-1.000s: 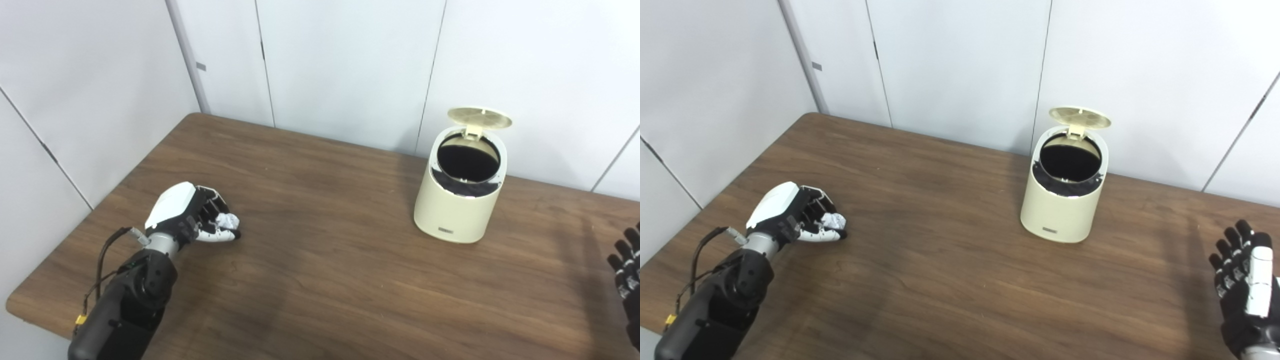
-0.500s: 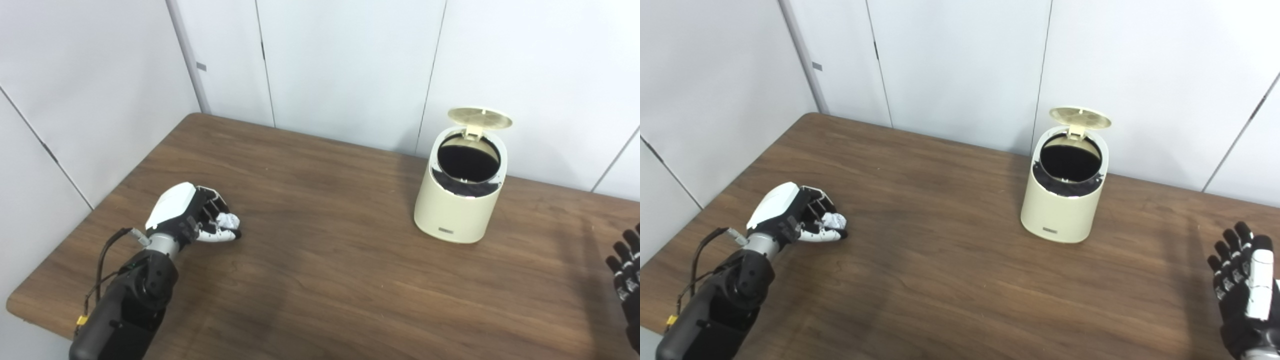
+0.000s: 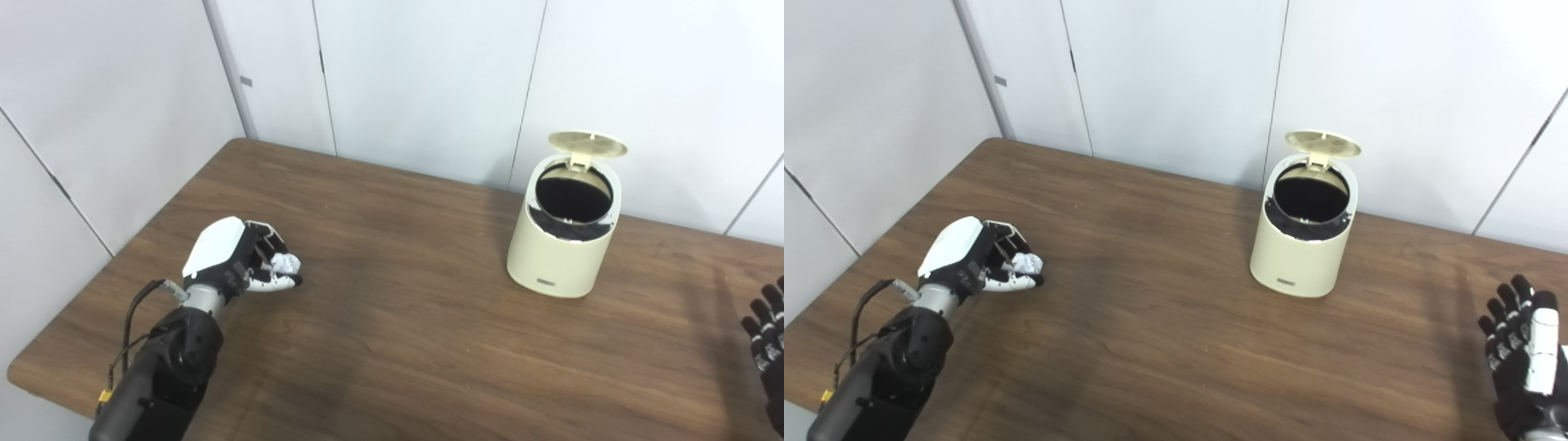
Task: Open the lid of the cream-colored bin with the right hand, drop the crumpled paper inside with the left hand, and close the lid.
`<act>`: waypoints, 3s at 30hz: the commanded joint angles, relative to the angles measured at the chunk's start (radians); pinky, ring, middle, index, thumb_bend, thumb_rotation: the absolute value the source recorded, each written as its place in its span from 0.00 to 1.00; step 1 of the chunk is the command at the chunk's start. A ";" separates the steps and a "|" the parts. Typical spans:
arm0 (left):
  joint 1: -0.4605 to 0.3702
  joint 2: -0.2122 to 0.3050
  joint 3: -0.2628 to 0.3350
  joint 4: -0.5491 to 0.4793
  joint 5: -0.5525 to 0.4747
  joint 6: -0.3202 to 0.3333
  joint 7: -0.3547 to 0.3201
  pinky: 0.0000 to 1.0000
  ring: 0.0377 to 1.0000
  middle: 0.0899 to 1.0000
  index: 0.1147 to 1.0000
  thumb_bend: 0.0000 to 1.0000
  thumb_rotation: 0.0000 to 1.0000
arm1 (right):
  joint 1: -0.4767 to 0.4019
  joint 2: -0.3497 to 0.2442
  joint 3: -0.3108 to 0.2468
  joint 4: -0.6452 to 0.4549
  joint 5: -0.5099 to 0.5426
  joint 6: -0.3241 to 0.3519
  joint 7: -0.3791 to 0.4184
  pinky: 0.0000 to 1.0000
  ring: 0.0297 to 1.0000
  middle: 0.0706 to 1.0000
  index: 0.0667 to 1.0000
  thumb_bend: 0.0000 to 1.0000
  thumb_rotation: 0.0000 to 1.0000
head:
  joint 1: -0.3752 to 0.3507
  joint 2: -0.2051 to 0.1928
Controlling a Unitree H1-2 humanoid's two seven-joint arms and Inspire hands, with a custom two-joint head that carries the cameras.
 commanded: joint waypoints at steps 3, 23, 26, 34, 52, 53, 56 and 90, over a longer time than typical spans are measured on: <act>-0.043 0.011 0.003 -0.060 0.030 -0.012 0.024 0.45 0.39 0.45 0.45 0.50 0.00 | -0.021 -0.002 -0.001 -0.028 0.002 -0.030 -0.003 1.00 1.00 1.00 1.00 0.51 1.00 | -0.006 -0.001; -0.234 -0.117 -0.136 -0.228 0.161 0.102 -0.129 0.33 0.41 0.48 0.42 0.47 0.00 | -0.023 0.000 0.009 0.126 0.025 -0.192 0.040 1.00 1.00 1.00 1.00 0.51 1.00 | -0.138 -0.012; -0.250 -0.132 -0.148 -0.223 0.163 0.091 -0.129 0.35 0.41 0.48 0.41 0.48 0.00 | -0.023 0.001 0.013 0.144 0.022 -0.217 0.041 1.00 1.00 1.00 1.00 0.52 1.00 | -0.164 -0.015; -0.299 -0.171 -0.185 -0.193 0.152 0.070 -0.123 0.33 0.38 0.47 0.43 0.47 0.00 | -0.024 0.002 0.029 0.188 -0.003 -0.274 0.033 1.00 1.00 1.00 1.00 0.53 1.00 | -0.265 -0.030; -0.351 -0.219 -0.233 -0.161 0.137 0.042 -0.120 0.34 0.39 0.46 0.41 0.48 0.00 | -0.020 0.027 0.054 0.226 -0.055 -0.344 0.010 1.00 1.00 1.00 1.00 0.53 1.00 | -0.385 -0.081; -0.353 -0.221 -0.233 -0.158 0.136 0.040 -0.119 0.34 0.40 0.45 0.42 0.48 0.00 | -0.020 0.028 0.054 0.228 -0.057 -0.345 0.009 1.00 1.00 1.00 1.00 0.54 1.00 | -0.392 -0.083; -0.359 -0.222 -0.238 -0.151 0.139 0.030 -0.121 0.34 0.40 0.45 0.41 0.48 0.00 | -0.020 0.031 0.055 0.232 -0.069 -0.352 0.001 1.00 1.00 1.00 1.00 0.57 1.00 | -0.403 -0.088; -0.452 -0.296 -0.288 -0.028 0.128 -0.081 -0.039 0.30 0.35 0.40 0.45 0.47 0.00 | 0.003 0.077 0.065 0.235 -0.129 -0.509 -0.043 1.00 1.00 0.99 0.99 0.59 1.00 | -0.443 -0.159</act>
